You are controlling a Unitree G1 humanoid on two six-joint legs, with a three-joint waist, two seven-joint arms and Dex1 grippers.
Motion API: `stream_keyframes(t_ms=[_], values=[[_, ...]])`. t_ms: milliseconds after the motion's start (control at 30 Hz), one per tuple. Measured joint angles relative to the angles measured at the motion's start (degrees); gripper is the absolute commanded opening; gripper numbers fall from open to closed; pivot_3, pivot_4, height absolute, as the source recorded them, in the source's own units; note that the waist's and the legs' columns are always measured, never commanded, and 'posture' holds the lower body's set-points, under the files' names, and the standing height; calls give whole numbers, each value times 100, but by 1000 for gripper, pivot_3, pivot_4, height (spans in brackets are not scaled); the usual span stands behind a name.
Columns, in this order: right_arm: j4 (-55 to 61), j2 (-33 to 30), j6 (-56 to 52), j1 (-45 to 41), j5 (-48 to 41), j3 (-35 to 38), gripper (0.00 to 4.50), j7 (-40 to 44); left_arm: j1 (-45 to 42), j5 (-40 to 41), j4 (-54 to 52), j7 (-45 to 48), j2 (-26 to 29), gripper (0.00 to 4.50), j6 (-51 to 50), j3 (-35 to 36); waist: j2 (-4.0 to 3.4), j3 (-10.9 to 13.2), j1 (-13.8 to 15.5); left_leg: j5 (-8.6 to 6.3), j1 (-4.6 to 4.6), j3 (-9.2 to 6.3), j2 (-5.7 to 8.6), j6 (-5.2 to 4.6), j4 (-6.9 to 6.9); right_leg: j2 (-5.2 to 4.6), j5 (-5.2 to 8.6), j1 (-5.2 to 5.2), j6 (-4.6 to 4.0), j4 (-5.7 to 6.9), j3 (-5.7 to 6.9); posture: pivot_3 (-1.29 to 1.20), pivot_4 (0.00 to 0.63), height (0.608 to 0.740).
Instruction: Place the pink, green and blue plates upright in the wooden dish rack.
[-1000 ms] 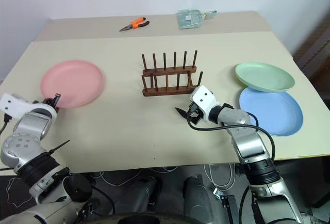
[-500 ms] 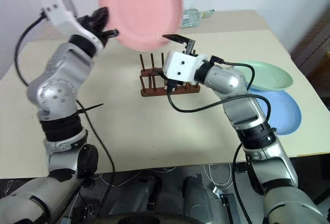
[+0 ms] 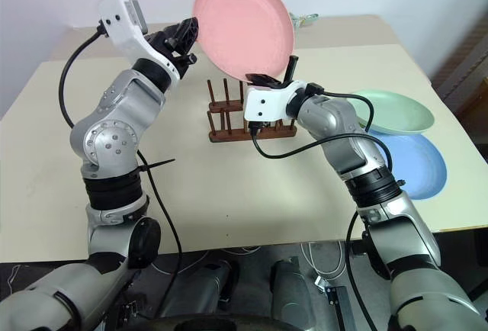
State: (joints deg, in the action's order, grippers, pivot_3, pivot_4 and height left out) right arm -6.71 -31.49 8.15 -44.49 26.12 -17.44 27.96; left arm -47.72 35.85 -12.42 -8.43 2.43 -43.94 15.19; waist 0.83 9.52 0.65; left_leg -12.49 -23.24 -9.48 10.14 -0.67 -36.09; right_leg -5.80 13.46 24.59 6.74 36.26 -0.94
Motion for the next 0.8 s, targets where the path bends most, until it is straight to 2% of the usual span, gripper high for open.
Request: stream_keyframes(t_ms=[133, 233, 333, 367, 500, 567, 700, 800], values=[[67, -13, 15, 90, 67, 52, 0, -101, -67, 148, 75, -175, -73, 3579, 254, 412, 0, 0, -3, 0, 0, 0, -1, 1, 0, 0, 0, 1, 0, 0, -1, 0, 150, 740], [250, -30, -48, 333, -118, 329, 0, -113, -1, -109, 122, -57, 490, 3579, 477, 431, 0, 0, -5, 0, 0, 2, -1, 0, 2, 1, 0, 2, -1, 0, -4, 0, 150, 740], [665, 83, -515, 601, -1235, 1055, 0, 152, 711, -728, 5, 719, 1592, 3579, 824, -59, -5, -1, -18, 0, 2, 5, -2, 0, 10, 4, -1, 4, -1, 1, -14, 0, 150, 740], [909, 200, -897, 655, -1864, 1377, 0, 337, 1088, -945, -31, 1112, 1946, 3579, 999, -287, -6, -1, -22, 0, 2, 5, -4, 0, 12, 8, -2, 5, -4, -1, -17, 0, 150, 740], [1947, 439, -2441, 906, -4057, 2232, 0, 867, 2321, -1142, -214, 2515, 2489, 3579, 1378, -1041, -9, 1, 5, -5, 1, 1, -7, -8, 10, 12, -4, -2, -10, -8, -20, 0, 150, 740], [2339, 528, -3320, 1105, -5209, 2530, 0, 1013, 2832, -1149, -391, 3259, 2770, 3579, 1562, -1374, -10, 3, 4, -29, 0, 1, -8, -45, 11, 11, -8, 0, -17, -10, -21, 0, 150, 740], [2422, 533, -4126, 1294, -6100, 2777, 0, 997, 3348, -974, -948, 4301, 3112, 3579, 1666, -1674, -31, 13, 4, -32, 0, 4, -9, -46, 11, 2, -9, 1, -23, -10, -24, 0, 150, 740], [2285, 535, -4305, 1294, -6293, 2821, 0, 915, 3390, -903, -1127, 4568, 3108, 3579, 1654, -1797, -35, 16, 4, -30, 0, 5, -11, -48, 11, 1, -9, 3, -22, -10, -23, 0, 150, 740]])
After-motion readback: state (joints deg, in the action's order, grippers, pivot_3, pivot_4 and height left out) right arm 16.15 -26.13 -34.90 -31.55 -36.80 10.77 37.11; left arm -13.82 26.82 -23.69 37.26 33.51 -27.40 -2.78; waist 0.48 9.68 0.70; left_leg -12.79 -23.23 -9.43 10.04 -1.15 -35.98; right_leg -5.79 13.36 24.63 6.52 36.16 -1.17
